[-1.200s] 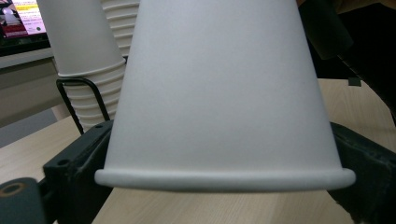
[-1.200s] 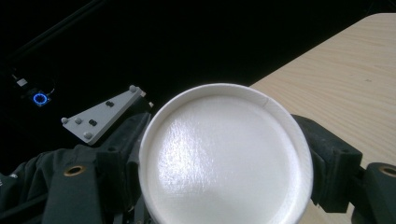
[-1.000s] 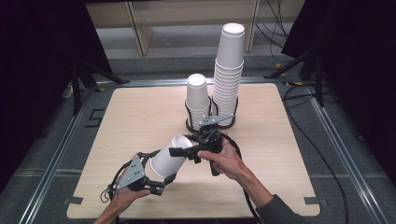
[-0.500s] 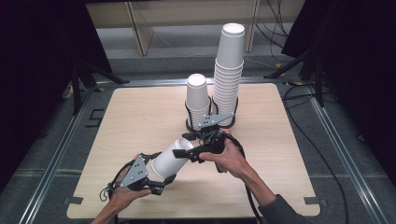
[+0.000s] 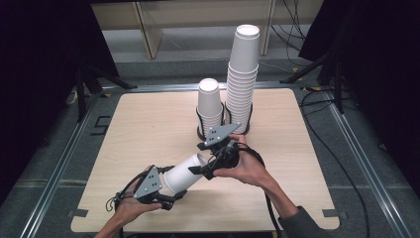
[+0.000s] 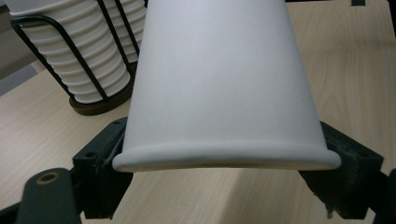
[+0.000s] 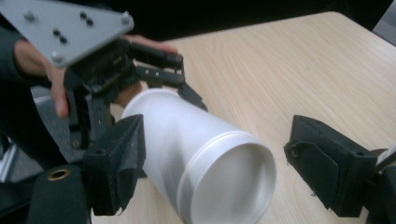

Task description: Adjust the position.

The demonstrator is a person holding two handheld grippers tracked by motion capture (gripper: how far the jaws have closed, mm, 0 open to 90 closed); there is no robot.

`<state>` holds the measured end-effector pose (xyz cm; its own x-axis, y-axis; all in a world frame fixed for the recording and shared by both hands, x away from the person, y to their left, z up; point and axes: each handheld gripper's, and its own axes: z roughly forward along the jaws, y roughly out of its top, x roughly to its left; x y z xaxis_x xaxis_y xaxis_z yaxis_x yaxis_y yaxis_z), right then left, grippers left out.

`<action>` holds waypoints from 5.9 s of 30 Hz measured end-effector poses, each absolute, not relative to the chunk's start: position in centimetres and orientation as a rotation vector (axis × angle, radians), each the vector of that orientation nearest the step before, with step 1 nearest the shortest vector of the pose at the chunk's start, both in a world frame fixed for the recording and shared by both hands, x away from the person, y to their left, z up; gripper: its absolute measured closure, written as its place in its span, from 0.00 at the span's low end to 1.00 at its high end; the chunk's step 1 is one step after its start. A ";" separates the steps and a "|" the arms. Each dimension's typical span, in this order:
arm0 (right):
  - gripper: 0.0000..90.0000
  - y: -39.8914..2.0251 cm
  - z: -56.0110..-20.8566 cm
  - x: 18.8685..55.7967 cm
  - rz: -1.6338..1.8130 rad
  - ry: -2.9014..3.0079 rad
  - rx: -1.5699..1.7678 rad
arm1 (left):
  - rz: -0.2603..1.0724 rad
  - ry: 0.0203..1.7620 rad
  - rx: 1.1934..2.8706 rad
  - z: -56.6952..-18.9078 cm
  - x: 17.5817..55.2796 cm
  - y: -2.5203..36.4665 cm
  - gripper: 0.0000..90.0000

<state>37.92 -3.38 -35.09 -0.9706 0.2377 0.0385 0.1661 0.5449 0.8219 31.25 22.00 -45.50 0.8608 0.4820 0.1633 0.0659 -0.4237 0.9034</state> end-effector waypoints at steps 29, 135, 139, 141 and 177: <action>0.21 -1.1 -37.8 36.3 0.983 2.914 -0.061 | 0.429 0.216 2.118 -44.9 30.9 22.1 0.19; 0.27 -2.4 -39.9 38.6 1.521 2.846 -0.094 | 0.231 0.509 1.525 -43.7 31.6 23.5 0.08; 0.26 -2.5 -40.3 38.9 1.533 2.854 -0.092 | 0.225 0.499 1.526 -43.5 31.6 23.6 0.13; 0.25 -2.4 -40.5 38.9 1.511 2.840 -0.089 | 0.241 0.492 1.540 -43.4 31.6 23.6 0.16; 0.21 0.4 -41.1 36.8 1.051 2.844 -0.162 | 0.375 0.498 1.927 -42.2 30.8 22.1 0.16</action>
<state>36.79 0.42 -41.12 -0.9888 -0.0635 -0.1351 -0.1361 0.7554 0.6410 30.81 22.13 -42.21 0.8637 0.5029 0.0323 0.1704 -0.3517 0.9205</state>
